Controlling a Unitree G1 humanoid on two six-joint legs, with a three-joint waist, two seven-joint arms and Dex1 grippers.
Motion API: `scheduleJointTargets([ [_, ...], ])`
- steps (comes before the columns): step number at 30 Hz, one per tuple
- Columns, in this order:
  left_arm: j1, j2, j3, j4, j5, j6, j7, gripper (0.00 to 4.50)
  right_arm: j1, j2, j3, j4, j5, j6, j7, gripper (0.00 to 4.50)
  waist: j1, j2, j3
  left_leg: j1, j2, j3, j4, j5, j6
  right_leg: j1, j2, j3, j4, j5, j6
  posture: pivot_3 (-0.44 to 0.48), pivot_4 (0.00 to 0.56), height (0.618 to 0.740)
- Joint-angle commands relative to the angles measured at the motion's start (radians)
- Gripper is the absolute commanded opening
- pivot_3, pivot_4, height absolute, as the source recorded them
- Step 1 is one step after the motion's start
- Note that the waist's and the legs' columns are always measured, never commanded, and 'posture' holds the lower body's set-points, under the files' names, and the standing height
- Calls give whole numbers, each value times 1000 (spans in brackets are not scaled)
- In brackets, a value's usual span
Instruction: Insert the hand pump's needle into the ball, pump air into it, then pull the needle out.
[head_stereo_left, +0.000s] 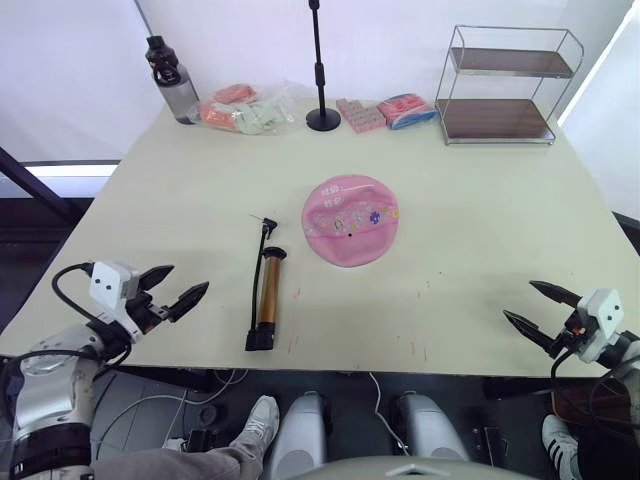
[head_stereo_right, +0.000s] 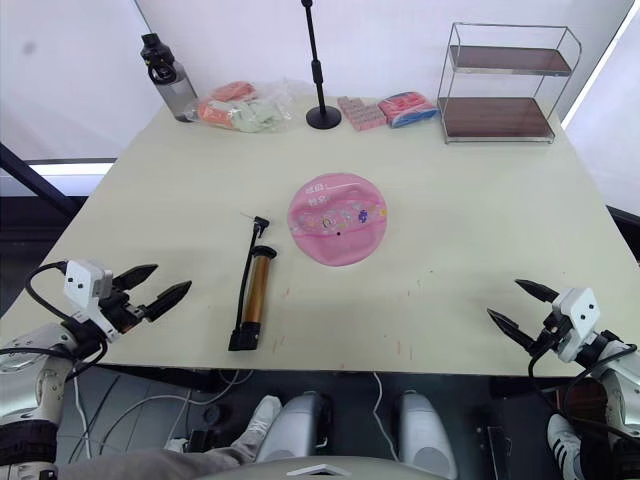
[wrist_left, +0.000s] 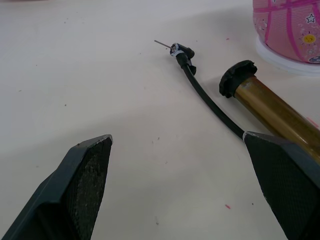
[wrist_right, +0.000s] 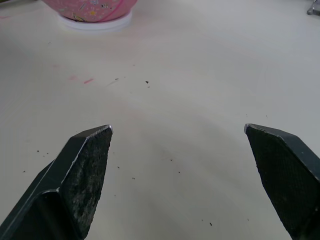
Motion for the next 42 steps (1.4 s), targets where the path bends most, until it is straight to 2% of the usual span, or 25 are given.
scheduleJointTargets([
  [1, -11, 15, 23, -65, -10, 85, 73, 4500, 24, -7, -10, -126, 73, 56, 26, 4438, 0, 0, 0, 0, 0, 0, 0, 0, 0, 0, 0, 0, 0, 0, 0, 0, 150, 740],
  [9, -68, -46, 53, -205, -47, 282, 306, 4500, 76, -16, 1, -387, 214, 227, 66, 4438, 2, 0, 0, 0, 1, -1, 1, 0, 0, 1, 0, -1, 0, 0, 1, 0, 150, 740],
  [12, -115, -90, 29, -256, -38, 356, 420, 4500, 72, -30, 4, -459, 248, 270, 89, 4438, 3, 0, 0, 0, 0, -1, 1, 0, 0, 1, 0, -1, 0, 0, 0, 0, 150, 740],
  [21, -230, -144, -72, -302, 14, 487, 557, 4500, 45, -32, 9, -480, 247, 290, 119, 4438, 4, -2, 0, 0, -1, -3, 1, 0, 0, 1, 1, -2, 0, 0, 0, 0, 150, 740],
  [28, -340, -214, -154, -218, 74, 533, 629, 4500, 46, -26, 4, -466, 232, 267, 124, 4438, 4, -2, 0, -1, -2, -4, 1, 0, 0, 2, 1, -2, 0, 2, 4, 0, 150, 740],
  [34, -413, -241, -236, -89, 155, 497, 638, 4500, 53, -21, -10, -454, 226, 251, 120, 4438, 3, -2, 0, -1, -2, -5, 1, 0, 0, 2, 2, -2, 0, 2, 4, 0, 150, 740],
  [42, -488, -271, -275, 77, 231, 433, 650, 4500, 64, -17, -14, -447, 219, 232, 114, 4438, 7, -3, 1, -1, -3, -5, 2, 0, 0, 3, 2, -2, 0, 3, 4, 0, 150, 740],
])
